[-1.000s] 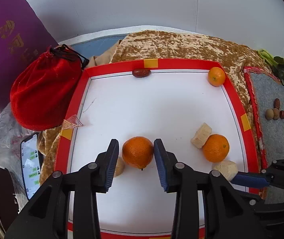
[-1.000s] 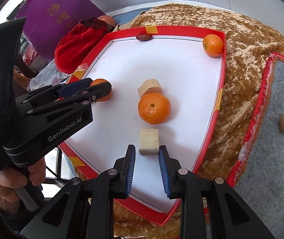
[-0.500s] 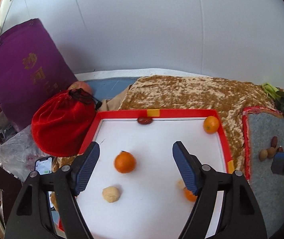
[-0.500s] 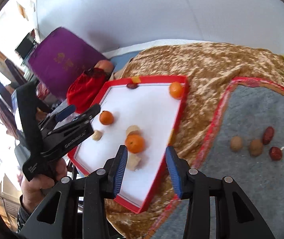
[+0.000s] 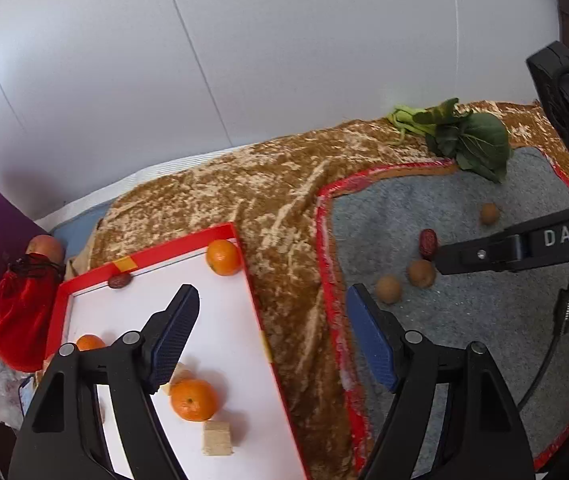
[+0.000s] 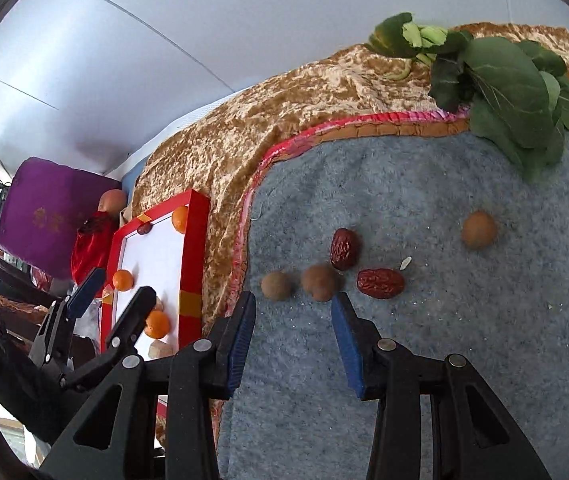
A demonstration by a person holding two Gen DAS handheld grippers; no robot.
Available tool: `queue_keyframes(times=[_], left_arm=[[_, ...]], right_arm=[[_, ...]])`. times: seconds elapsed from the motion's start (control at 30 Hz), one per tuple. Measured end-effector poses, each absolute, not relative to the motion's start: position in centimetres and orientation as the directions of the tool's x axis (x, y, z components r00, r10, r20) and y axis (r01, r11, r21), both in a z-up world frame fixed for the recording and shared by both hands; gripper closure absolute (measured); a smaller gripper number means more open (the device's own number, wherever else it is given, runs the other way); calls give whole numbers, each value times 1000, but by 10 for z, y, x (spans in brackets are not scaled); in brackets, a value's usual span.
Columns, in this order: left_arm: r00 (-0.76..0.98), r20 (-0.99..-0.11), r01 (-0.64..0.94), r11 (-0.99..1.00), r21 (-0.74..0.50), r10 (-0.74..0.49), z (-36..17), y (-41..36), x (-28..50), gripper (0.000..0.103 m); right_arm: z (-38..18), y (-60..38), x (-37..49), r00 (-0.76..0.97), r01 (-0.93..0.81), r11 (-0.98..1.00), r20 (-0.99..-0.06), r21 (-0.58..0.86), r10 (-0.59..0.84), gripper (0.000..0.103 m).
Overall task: Organize fruits
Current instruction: 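Move both tools back to the felt toward the brown round nuts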
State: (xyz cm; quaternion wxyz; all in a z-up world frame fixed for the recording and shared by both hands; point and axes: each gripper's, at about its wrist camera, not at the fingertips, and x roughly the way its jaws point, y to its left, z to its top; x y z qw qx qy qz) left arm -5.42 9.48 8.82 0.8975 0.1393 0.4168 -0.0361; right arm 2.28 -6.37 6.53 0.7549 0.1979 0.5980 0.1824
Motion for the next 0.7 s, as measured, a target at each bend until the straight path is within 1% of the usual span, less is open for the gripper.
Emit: queue_keyframes(times=[0.17,0.37,0.47,0.5,0.6,0.7], left_arm=[[622,-781,241,937,254,52,72,81,-54,27],[616,-788,286,926,248,20,69,79,-59,27],[613,-790,310,914,262,19,66,76,-60,27],[609,-793,320,909,265,17,65,75,-60,27],[598,-801,339,903,263,9,61,72,-59,27],[579,-814,361,909,210,-42,61,68,-55,27]], right_arm=[[47,-61,30,194,-1,867,-851,498,489,63],[31,-54,37,187,36,893,-881,448,434,64],[23,-47,39,177,37,906,-895,423,410,72],[22,-46,40,182,38,912,-900,409,397,76],[22,-46,39,193,29,919,-904,394,381,77],[27,-54,35,193,43,916,-903,399,384,77]])
